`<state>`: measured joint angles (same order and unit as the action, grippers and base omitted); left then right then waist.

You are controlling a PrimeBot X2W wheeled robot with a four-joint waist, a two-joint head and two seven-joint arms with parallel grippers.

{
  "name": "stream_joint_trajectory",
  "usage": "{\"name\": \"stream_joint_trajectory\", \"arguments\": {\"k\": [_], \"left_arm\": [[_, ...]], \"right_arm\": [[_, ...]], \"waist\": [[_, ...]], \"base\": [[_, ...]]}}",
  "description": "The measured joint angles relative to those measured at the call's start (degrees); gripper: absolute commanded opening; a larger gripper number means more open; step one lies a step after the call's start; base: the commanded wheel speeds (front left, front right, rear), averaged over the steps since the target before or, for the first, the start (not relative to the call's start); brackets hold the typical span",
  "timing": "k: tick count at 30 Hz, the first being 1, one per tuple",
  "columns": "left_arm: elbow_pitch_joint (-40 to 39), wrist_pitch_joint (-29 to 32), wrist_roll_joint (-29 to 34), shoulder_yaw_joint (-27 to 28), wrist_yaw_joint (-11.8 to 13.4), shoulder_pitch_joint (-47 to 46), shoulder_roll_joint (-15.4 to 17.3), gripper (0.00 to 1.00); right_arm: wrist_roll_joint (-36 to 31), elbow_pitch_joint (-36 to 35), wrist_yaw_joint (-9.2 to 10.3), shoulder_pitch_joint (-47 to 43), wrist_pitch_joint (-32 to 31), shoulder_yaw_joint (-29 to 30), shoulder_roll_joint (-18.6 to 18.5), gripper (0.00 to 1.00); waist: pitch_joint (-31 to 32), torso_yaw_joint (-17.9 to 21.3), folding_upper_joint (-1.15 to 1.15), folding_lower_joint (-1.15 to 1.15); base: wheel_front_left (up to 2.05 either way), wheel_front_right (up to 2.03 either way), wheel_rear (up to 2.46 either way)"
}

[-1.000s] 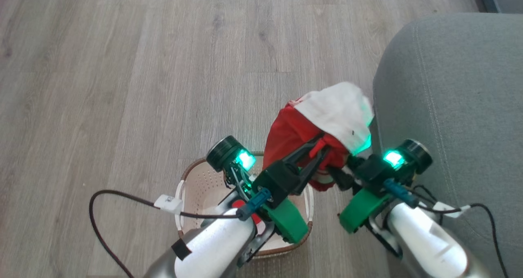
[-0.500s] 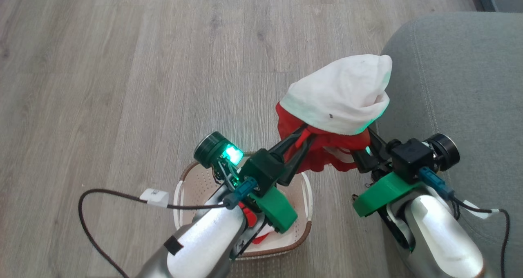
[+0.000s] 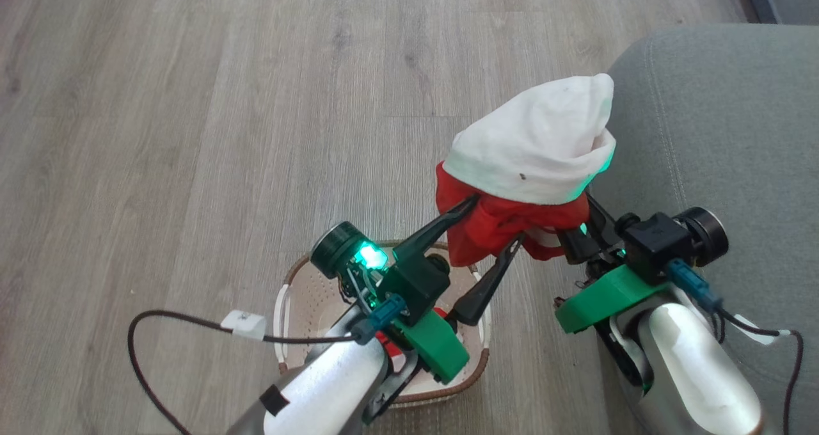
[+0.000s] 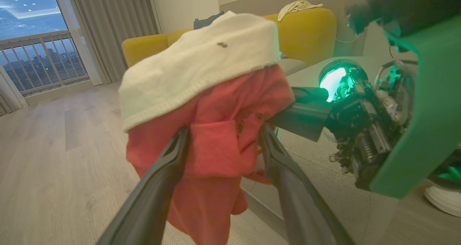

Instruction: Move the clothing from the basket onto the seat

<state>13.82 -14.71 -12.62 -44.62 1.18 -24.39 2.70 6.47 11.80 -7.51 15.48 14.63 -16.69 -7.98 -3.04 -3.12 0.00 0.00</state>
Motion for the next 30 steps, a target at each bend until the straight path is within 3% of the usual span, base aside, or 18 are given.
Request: {"name": "stream_joint_trajectory", "arguments": {"k": [12,22,30], "left_arm": [[0.2,0.0,2.9,2.1,0.0,3.2,0.0,1.00],[0.8,0.0,4.7,4.1,-3.2,6.6,0.1,1.00],[2.0,0.0,4.5,4.4,-7.1,9.9,0.2,1.00]], "right_arm": [[-0.2,-3.0,0.00,-1.1,0.0,4.9,-0.2,0.00],[0.4,-4.5,0.00,-1.8,0.0,14.2,-1.3,0.00],[1.7,-1.1,0.00,-5.4,0.0,19.2,-0.5,0.00]], "waist": [[0.4,0.1,0.00,0.00],[0.0,0.5,0.00,0.00],[-0.3,1.2,0.00,0.00]], "base": [[0.00,0.00,0.00],[0.00,0.00,0.00],[0.00,0.00,0.00]]}}
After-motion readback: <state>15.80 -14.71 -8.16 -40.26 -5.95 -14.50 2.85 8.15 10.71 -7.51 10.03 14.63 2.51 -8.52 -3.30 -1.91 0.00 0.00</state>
